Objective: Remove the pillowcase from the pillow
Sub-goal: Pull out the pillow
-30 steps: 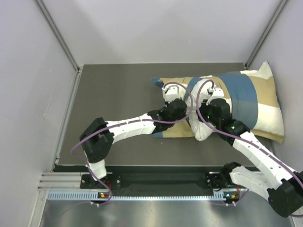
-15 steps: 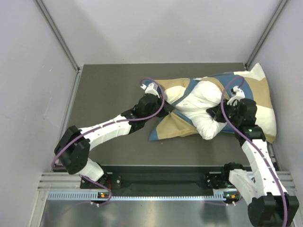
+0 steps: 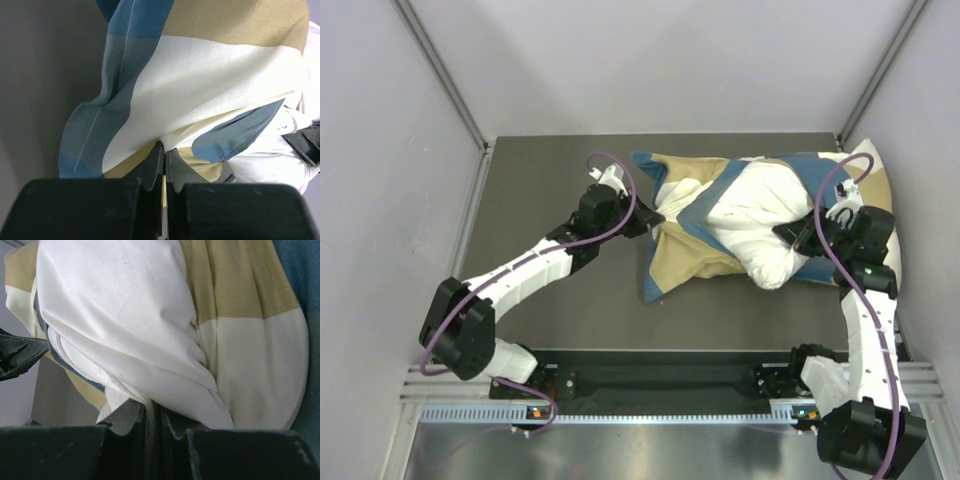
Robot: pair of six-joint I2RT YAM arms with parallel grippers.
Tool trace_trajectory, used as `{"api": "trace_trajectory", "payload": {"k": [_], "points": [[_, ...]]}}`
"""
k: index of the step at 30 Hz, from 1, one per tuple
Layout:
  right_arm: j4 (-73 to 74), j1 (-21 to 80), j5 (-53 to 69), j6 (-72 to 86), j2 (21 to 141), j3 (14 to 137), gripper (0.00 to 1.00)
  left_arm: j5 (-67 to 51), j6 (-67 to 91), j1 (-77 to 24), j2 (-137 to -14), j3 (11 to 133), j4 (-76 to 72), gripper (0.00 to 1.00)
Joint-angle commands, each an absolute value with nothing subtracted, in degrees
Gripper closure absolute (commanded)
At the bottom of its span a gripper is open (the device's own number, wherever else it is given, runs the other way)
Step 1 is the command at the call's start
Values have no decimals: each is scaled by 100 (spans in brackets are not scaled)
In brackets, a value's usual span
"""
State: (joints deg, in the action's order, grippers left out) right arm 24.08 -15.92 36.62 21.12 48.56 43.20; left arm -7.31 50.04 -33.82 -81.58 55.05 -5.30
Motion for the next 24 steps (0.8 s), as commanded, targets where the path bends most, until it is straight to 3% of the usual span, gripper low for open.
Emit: {"api": "trace_trajectory", "payload": {"k": [1,7,11,12,13,14,15,17,23,24], "points": [[2206,-2733,895,1670,4913,4483,100,2593,4070,-2073,-7839,5431,554,100],[2074,-2216,1380,1530,4799,4324,100,2777,3999,-3356,-8340,6019,308,100],[2320,-1085,1081,1275,4527,4578,100,2374,4227,-3893,-8499,6213,-121,100],[2381,-924,1064,1222,4500,4657,96,2251,4228,-4024,-8464,6196,-245,100],[2599,-636,1063,1143,4483,4850,85,1963,4175,-4156,-8412,6188,-568,100],[2706,-511,1037,1108,4465,4956,85,1812,4123,-4157,-8411,6196,-571,100],[2794,-397,994,1073,4456,5061,59,1680,4070,-4288,-8385,6222,-824,100],[3074,-142,958,959,4377,5385,29,1582,3886,-4516,-8411,6362,-879,100],[3524,562,1107,607,4341,6625,1,1494,3718,-4763,-8455,6618,-773,100],[3594,650,1212,572,4411,6792,0,1494,3726,-4764,-8438,6601,-765,100]]}}
